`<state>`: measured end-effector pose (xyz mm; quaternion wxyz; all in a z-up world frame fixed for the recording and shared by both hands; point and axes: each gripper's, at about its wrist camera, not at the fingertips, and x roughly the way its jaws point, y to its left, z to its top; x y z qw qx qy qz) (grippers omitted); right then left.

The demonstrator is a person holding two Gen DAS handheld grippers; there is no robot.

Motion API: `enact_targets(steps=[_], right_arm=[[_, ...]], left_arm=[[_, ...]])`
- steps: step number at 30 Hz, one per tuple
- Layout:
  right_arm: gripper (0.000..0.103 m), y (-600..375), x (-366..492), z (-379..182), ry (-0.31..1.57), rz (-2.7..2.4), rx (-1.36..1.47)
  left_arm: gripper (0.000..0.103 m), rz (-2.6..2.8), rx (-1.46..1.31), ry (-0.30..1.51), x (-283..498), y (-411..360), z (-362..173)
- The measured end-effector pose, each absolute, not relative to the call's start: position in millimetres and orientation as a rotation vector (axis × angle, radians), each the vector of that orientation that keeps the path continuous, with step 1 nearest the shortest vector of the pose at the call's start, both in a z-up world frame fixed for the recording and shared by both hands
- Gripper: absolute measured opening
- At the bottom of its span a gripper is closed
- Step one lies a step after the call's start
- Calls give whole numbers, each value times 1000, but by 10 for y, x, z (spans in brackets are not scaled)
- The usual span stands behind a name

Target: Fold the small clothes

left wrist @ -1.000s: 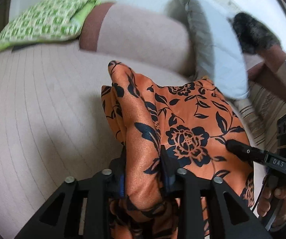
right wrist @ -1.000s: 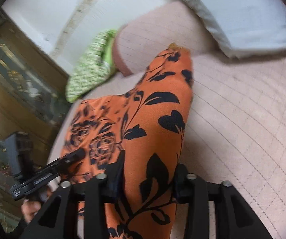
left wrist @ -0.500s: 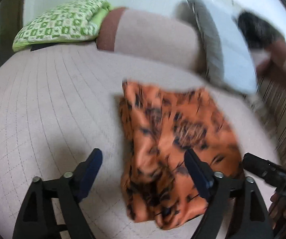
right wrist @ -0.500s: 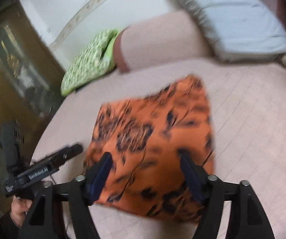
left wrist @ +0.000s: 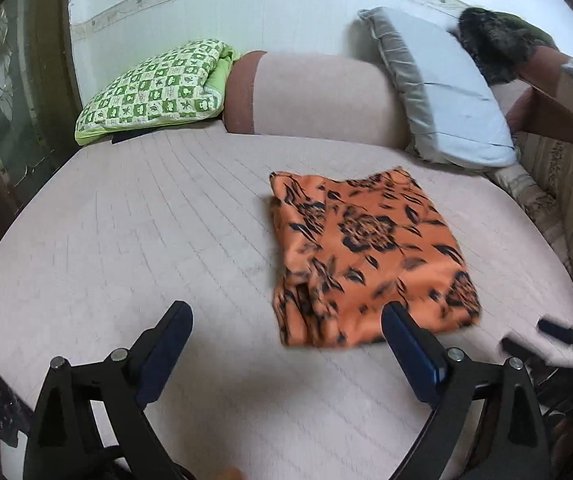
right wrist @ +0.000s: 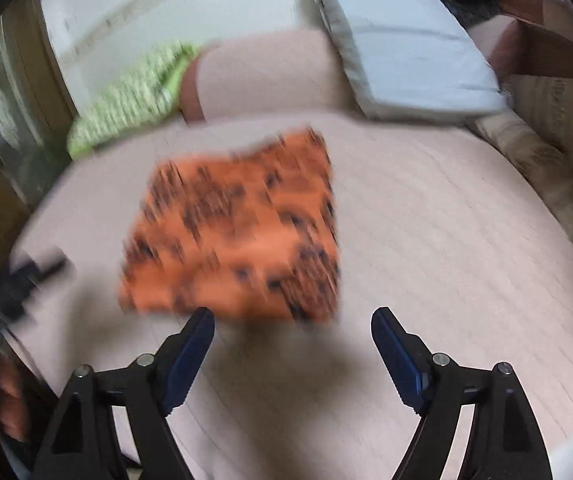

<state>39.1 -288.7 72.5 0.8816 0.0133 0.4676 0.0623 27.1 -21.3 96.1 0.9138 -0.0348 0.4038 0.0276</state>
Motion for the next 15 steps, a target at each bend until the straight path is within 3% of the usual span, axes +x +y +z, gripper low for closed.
enact_targets(steps=[5,15], right_arm=[[90,-2759,33,692,981,87,-70],[98,-2664,47,1389,791,23,-128]], left_arm=[[96,39,-80,801,43,-305,1055],[96,20,-76,776,-100,-359,1270]])
